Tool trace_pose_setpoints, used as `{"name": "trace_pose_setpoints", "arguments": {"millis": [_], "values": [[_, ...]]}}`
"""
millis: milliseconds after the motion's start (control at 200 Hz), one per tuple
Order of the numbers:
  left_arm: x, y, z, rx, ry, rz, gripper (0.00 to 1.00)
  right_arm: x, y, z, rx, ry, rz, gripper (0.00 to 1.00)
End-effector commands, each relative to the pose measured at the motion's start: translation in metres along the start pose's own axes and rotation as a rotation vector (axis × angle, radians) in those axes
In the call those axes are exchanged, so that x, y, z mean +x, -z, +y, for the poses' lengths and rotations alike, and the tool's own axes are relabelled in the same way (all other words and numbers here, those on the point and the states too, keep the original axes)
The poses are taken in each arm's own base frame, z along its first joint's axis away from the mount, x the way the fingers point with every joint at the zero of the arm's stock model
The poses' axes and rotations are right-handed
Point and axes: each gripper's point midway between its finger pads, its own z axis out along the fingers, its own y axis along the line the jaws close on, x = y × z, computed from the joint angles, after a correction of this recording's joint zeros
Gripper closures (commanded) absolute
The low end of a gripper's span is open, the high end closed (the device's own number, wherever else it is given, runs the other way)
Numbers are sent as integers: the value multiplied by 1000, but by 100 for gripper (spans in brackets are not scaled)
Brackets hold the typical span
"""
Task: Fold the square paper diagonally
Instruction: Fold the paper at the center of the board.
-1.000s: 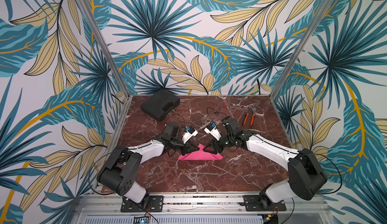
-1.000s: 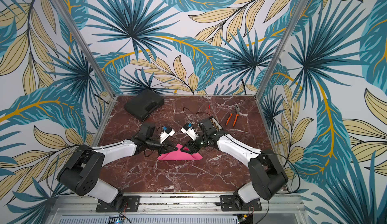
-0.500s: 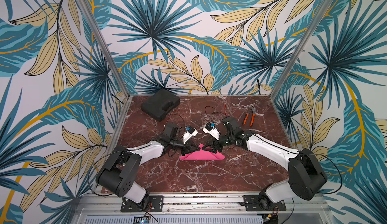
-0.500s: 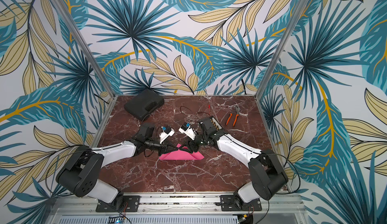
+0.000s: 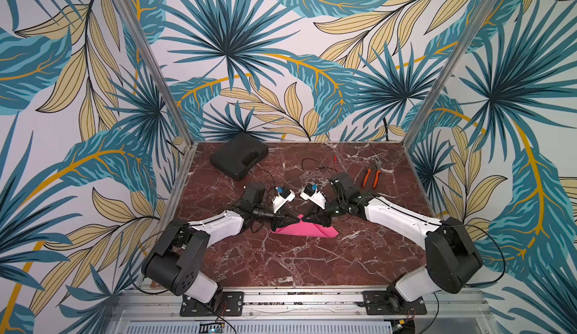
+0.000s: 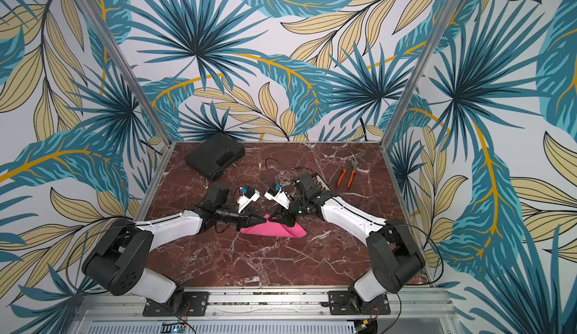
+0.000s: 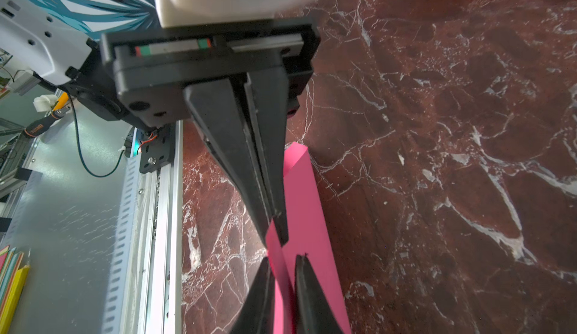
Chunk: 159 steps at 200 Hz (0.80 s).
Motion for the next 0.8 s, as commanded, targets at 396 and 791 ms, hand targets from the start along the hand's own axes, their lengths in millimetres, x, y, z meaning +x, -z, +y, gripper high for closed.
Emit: {"name": "trace_pose_setpoints", "arguments": {"millis": [396, 791], "values": [[-88, 37, -55, 12, -295, -190, 39, -39, 54, 47, -67, 118, -120, 100], [-112, 51, -106, 219, -356, -215, 22, -59, 80, 85, -203, 203, -120, 100]]}}
